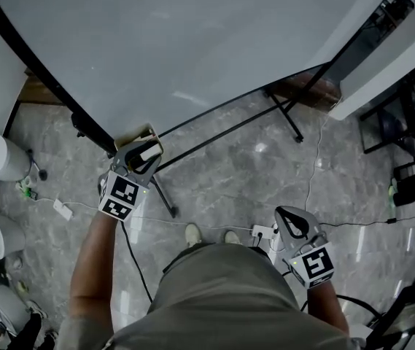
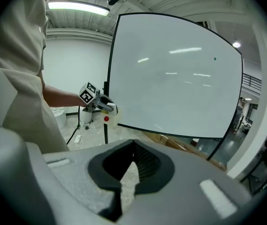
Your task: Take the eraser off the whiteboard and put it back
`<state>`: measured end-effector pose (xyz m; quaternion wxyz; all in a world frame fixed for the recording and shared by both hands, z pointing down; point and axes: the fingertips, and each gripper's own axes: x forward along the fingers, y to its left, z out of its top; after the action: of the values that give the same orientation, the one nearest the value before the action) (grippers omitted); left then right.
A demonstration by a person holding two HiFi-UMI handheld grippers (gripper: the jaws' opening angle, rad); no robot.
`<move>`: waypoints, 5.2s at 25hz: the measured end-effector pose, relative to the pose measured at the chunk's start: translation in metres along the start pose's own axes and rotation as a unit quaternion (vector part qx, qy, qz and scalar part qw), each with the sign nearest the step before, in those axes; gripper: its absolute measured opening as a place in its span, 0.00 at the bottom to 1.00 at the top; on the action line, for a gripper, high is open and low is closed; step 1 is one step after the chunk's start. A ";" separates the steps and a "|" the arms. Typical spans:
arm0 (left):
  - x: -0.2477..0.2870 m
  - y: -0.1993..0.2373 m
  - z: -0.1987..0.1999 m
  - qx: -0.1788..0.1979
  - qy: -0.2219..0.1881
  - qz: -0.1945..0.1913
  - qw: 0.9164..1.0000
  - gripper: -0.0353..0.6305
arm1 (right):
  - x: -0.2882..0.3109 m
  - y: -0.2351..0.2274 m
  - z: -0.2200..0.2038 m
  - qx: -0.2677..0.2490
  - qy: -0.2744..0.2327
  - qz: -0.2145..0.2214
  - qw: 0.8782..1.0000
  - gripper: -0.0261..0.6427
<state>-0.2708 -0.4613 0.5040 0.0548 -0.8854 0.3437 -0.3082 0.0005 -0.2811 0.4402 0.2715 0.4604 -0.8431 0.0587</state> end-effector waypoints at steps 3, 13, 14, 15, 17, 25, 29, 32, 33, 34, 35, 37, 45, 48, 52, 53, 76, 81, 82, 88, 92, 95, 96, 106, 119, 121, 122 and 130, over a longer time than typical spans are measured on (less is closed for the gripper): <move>0.005 -0.001 -0.005 -0.006 0.007 -0.002 1.000 0.31 | -0.002 0.000 -0.001 0.001 0.002 0.000 1.000 0.04; 0.012 -0.006 -0.012 0.028 0.033 0.011 0.999 0.31 | -0.009 -0.005 -0.004 0.007 0.000 0.003 1.000 0.04; 0.013 -0.005 -0.012 0.030 0.037 0.014 0.999 0.32 | -0.009 -0.006 -0.003 0.006 -0.001 0.005 1.000 0.04; 0.014 -0.005 -0.012 0.034 0.041 0.017 0.998 0.32 | -0.009 -0.006 -0.002 0.005 -0.003 0.007 1.000 0.04; 0.015 -0.004 -0.013 0.037 0.047 0.027 0.998 0.33 | -0.008 -0.008 -0.001 0.003 -0.008 0.011 1.000 0.04; 0.013 -0.003 -0.015 0.027 0.068 0.062 0.995 0.39 | -0.017 -0.021 -0.007 0.002 -0.017 0.019 1.000 0.04; 0.004 -0.008 -0.011 0.031 0.076 0.076 0.994 0.42 | -0.024 -0.029 -0.011 0.004 -0.023 0.029 0.999 0.04; -0.010 -0.013 -0.003 0.027 0.076 0.096 0.992 0.42 | -0.026 -0.034 -0.010 0.001 -0.034 0.045 0.998 0.04; -0.016 -0.015 0.001 0.026 0.073 0.106 0.991 0.42 | -0.027 -0.036 -0.009 -0.002 -0.038 0.051 0.998 0.04; -0.024 -0.018 0.006 0.025 0.069 0.117 0.990 0.42 | -0.027 -0.037 -0.009 -0.005 -0.042 0.057 0.997 0.04; -0.031 -0.022 0.010 0.027 0.065 0.128 0.989 0.42 | -0.027 -0.038 -0.009 -0.008 -0.045 0.065 0.997 0.04; -0.049 -0.032 0.021 0.027 0.056 0.149 0.987 0.42 | -0.027 -0.038 -0.010 -0.014 -0.051 0.084 0.995 0.04; -0.117 -0.121 0.080 -0.103 -0.025 0.186 0.977 0.42 | -0.043 -0.037 -0.019 -0.056 -0.076 0.173 0.980 0.04; -0.136 -0.165 0.091 -0.146 -0.028 0.192 0.970 0.36 | -0.045 -0.034 -0.021 -0.047 -0.081 0.211 0.973 0.04; -0.153 -0.216 0.100 -0.196 -0.017 0.199 0.960 0.27 | -0.042 -0.027 -0.033 -0.045 -0.074 0.251 0.964 0.04; -0.158 -0.225 0.103 -0.209 -0.014 0.200 0.957 0.23 | -0.041 -0.025 -0.033 -0.047 -0.075 0.257 0.962 0.04; -0.404 -0.413 0.062 -0.197 -0.100 0.187 0.957 0.06 | -0.202 0.243 -0.046 -0.123 -0.114 0.271 0.948 0.04; -0.461 -0.465 0.049 -0.194 -0.106 0.178 0.959 0.06 | -0.266 0.295 -0.054 -0.134 -0.115 0.270 0.947 0.04; -0.467 -0.474 0.049 -0.195 -0.107 0.178 0.959 0.06 | -0.276 0.300 -0.055 -0.139 -0.114 0.271 0.946 0.04; -0.465 -0.495 0.049 -0.214 -0.111 0.182 0.953 0.06 | -0.296 0.302 -0.063 -0.139 -0.121 0.272 0.944 0.04; -0.459 -0.522 0.068 -0.210 -0.110 0.172 0.956 0.06 | -0.326 0.287 -0.073 -0.135 -0.129 0.268 0.945 0.04; -0.444 -0.546 0.090 -0.201 -0.111 0.166 0.959 0.06 | -0.348 0.260 -0.083 -0.127 -0.139 0.258 0.948 0.04; -0.438 -0.553 0.099 -0.199 -0.113 0.166 0.959 0.06 | -0.356 0.249 -0.087 -0.125 -0.142 0.255 0.948 0.04; -0.379 -0.645 0.192 -0.202 -0.131 0.176 0.955 0.06 | -0.436 0.153 -0.154 -0.118 -0.149 0.252 0.949 0.04; -0.335 -0.751 0.245 -0.220 -0.101 0.177 0.954 0.06 | -0.503 0.103 -0.208 -0.131 -0.172 0.291 0.932 0.04; -0.326 -0.757 0.255 -0.219 -0.098 0.171 0.956 0.06 | -0.511 0.094 -0.211 -0.127 -0.171 0.290 0.933 0.04; -0.322 -0.760 0.261 -0.218 -0.097 0.168 0.957 0.06 | -0.515 0.088 -0.212 -0.128 -0.171 0.288 0.933 0.04; -0.295 -0.761 0.283 -0.195 -0.100 0.143 0.965 0.06 | -0.522 0.059 -0.220 -0.116 -0.180 0.261 0.941 0.04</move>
<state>0.1625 0.2721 0.3618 -0.0418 -0.8470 0.5127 -0.1344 0.2652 0.2178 0.3685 0.1423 0.1928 -0.9693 -0.0544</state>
